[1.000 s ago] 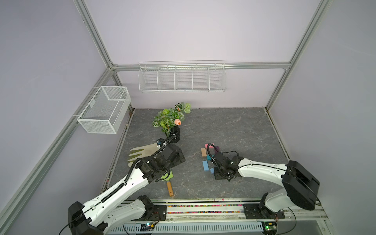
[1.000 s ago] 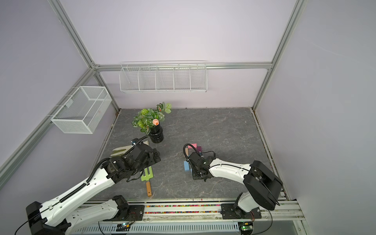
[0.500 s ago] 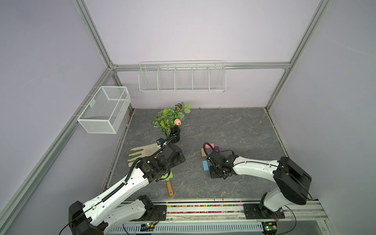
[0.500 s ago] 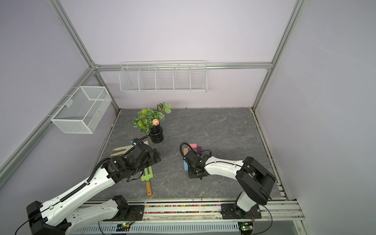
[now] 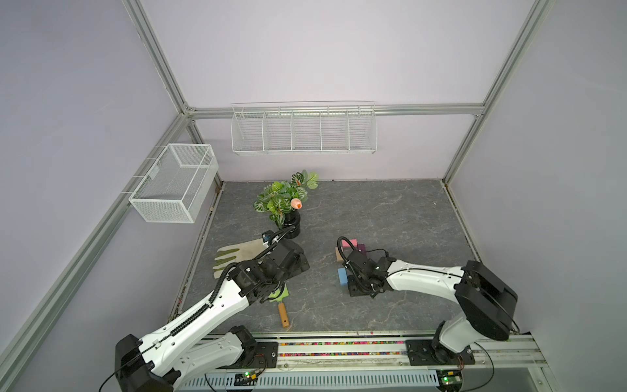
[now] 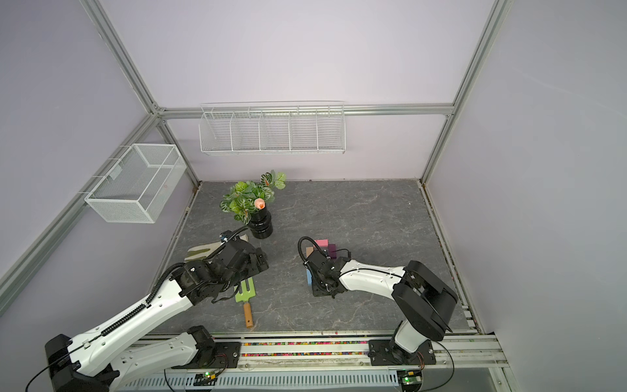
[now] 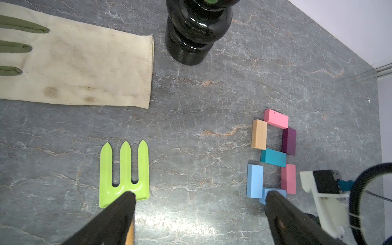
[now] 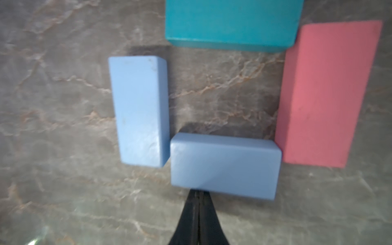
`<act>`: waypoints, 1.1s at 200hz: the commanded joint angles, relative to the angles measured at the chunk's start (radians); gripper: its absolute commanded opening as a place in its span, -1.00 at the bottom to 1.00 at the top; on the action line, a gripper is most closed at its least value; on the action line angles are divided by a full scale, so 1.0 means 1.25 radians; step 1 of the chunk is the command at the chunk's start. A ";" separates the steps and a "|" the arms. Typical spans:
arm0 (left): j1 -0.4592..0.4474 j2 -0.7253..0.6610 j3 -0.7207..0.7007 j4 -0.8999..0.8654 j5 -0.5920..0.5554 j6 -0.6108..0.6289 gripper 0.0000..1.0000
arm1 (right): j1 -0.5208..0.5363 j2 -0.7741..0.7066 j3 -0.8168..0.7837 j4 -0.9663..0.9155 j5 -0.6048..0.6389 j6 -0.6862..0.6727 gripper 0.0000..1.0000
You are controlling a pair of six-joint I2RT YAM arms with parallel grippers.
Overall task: Assemble the number 8 with building blocks
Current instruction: Assemble the building block at the center of the board, then reset both arms
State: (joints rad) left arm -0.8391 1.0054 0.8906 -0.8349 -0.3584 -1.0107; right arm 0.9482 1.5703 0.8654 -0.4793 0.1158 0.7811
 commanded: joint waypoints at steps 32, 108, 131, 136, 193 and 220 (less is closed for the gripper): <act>-0.004 0.004 0.032 0.005 -0.014 0.006 1.00 | 0.014 -0.238 0.006 -0.153 0.176 0.041 -0.65; -0.003 -0.021 0.032 -0.016 -0.049 0.010 0.99 | -0.108 -0.436 -0.016 -0.253 0.328 -0.039 0.89; -0.003 -0.035 0.026 -0.009 -0.053 0.015 1.00 | -0.143 -0.453 -0.057 -0.231 0.313 -0.055 0.92; -0.003 -0.037 0.024 -0.005 -0.052 0.016 1.00 | -0.147 -0.454 -0.066 -0.223 0.312 -0.059 0.92; -0.003 -0.046 0.081 -0.061 -0.209 0.092 0.99 | -0.177 -0.473 -0.082 -0.158 0.476 -0.200 0.78; -0.004 -0.050 0.154 -0.071 -0.363 0.188 0.99 | -0.249 -0.520 -0.115 -0.024 0.523 -0.375 0.78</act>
State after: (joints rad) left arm -0.8391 0.9611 0.9989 -0.9070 -0.5861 -0.9077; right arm 0.6994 0.9775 0.7494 -0.6743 0.6613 0.5392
